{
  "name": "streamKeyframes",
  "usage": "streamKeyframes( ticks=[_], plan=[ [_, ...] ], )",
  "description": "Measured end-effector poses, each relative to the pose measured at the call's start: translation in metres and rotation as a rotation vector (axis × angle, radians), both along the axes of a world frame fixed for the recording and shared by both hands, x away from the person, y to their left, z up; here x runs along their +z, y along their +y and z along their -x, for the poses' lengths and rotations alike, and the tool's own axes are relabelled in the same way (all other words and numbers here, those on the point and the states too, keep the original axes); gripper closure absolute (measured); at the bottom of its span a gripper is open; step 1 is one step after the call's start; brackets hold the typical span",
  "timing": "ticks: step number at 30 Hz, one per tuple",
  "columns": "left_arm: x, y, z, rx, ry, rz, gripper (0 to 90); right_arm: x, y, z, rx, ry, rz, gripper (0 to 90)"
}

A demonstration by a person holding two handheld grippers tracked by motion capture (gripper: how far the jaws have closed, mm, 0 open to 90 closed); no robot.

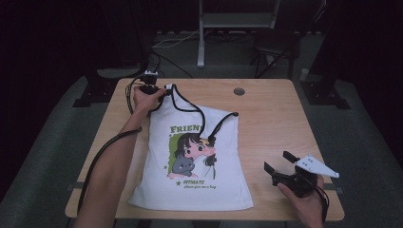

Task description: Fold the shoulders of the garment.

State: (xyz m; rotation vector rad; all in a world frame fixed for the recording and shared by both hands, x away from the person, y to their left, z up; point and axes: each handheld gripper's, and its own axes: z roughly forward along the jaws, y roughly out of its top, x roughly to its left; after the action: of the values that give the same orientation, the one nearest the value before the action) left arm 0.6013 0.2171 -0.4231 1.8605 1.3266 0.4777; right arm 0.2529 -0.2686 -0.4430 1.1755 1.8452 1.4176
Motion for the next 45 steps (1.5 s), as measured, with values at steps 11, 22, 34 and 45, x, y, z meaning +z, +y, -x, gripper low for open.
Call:
streamKeyframes(
  ticks=[11,22,34,45],
  plan=[
    [-0.007,0.0,-0.003,0.021,0.032,0.033,40.7,0.0,0.001,0.0,0.005,-0.007,0.009,13.0],
    [-0.014,0.001,-0.005,0.012,0.035,0.031,50.0,0.0,0.001,0.0,0.006,-0.006,0.011,13.0],
    [-0.014,-0.007,-0.004,-0.047,0.005,-0.044,84.9,0.0,0.001,0.0,0.007,-0.003,0.009,13.0],
    [0.012,-0.005,0.01,-0.082,-0.099,0.048,85.3,0.0,0.001,0.0,0.008,-0.003,0.011,13.1]
  ],
)
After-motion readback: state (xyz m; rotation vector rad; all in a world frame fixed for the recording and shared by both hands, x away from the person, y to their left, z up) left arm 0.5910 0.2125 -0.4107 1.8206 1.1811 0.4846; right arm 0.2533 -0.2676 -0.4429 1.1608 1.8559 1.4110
